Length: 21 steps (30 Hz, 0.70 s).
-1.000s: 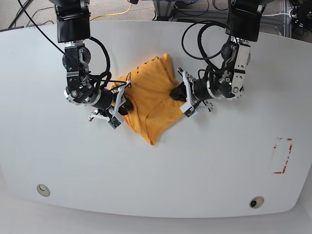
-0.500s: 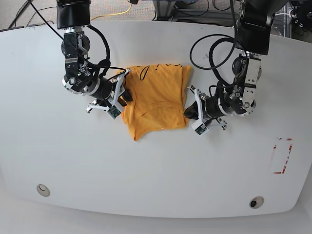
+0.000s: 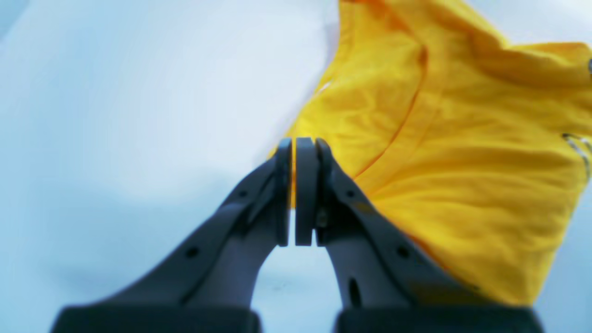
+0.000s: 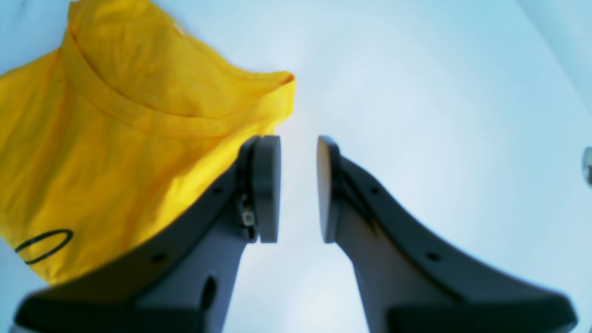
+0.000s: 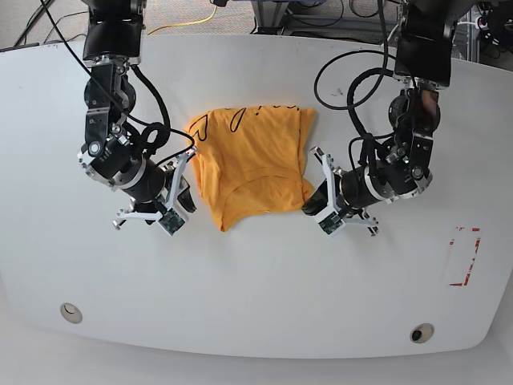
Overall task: Layout the t-shirt on the table in an organized manner, then fold the t-shirt properly
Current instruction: 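Pull the shirt's sides apart with both grippers to flatten it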
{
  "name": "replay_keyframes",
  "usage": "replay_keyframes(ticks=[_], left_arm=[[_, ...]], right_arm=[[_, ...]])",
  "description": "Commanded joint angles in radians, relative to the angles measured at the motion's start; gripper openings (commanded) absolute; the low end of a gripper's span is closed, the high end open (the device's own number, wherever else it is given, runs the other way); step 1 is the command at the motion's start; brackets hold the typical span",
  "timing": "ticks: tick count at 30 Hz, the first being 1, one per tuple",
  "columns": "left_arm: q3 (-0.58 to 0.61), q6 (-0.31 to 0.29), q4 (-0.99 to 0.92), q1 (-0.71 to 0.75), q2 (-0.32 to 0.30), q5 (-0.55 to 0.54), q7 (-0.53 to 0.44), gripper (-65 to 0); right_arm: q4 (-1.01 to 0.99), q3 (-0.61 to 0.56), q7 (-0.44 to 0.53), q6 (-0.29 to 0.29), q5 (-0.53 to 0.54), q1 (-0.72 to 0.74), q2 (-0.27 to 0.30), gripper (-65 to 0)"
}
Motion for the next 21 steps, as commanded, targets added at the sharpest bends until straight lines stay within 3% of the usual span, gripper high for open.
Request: replay_keyframes(ticks=[1,10,17,21], left_arm=[[0.001,-0.001,0.029,-0.008,0.012,-0.015,0.002,-65.0],[0.007,-0.001,0.018,0.055,0.082,-0.007,0.002,-65.0],[0.014,-0.001,-0.037,0.084,0.090,-0.007,-0.001,-65.0],[0.035,-0.001,-0.128,0.090,0.088,-0.007,-0.050,-65.0]], right_arm=[[0.033,0.002,0.001,0.001,0.008,0.010,-0.024,-52.6],[0.032,0.033,0.002,0.001,0.006,-0.074,-0.084,-52.6],[0.030,0.077,0.002,0.001,0.006,-0.137,-0.124,-52.6],[-0.004,0.082,0.042,0.001,0.006,-0.177,-0.127,-52.6]])
